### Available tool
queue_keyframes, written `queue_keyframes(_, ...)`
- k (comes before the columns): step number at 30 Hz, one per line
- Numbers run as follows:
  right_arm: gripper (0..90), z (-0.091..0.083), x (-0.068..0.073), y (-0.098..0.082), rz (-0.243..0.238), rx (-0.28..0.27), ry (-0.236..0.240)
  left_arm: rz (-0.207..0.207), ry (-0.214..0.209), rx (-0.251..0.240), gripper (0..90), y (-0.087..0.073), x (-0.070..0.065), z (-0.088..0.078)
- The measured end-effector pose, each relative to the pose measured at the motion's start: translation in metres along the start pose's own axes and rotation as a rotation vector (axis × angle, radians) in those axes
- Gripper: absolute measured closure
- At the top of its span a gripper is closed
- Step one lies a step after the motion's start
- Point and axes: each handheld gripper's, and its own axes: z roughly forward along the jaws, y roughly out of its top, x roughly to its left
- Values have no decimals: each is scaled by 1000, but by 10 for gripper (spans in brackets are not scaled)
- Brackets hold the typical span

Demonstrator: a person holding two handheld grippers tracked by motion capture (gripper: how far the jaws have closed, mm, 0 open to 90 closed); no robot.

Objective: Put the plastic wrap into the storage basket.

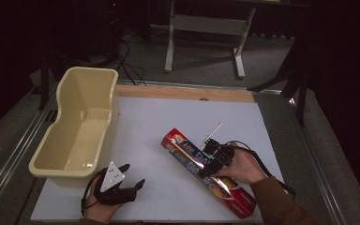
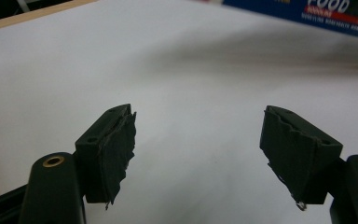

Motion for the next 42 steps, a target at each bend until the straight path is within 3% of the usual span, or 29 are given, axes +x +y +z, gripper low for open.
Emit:
queue_keyframes(1,418,0,0,0,0,0,0,0,0,0,262,0,0,0)
queue_keyframes(2,418,-6,2,2,32,-51,14,0,0,0,262,0,0,0)
queue_keyframes(5,419,-9,3,5,50,-80,25,-1,1,0,262,0,0,0)
queue_keyframes(8,418,-14,2,11,83,-147,47,-1,1,-1,262,0,0,0)
queue_keyframes(13,418,-18,-3,18,150,-211,72,2,1,-2,262,0,0,0)
queue_keyframes(15,418,-19,-4,20,154,-223,78,2,1,-3,262,0,0,0)
queue_keyframes(22,420,-27,-14,30,236,-308,198,0,1,-5,262,0,-1,0)
queue_keyframes(26,420,-34,-18,35,275,-358,233,1,0,-5,262,0,0,0)
queue_keyframes(34,420,-47,-20,48,311,-453,324,0,0,-8,262,0,0,0)
queue_keyframes(40,420,-51,-20,58,333,-485,336,5,-1,-6,262,1,0,0)
queue_keyframes(42,420,-53,-21,63,360,-516,359,4,-1,-8,262,1,-1,0)
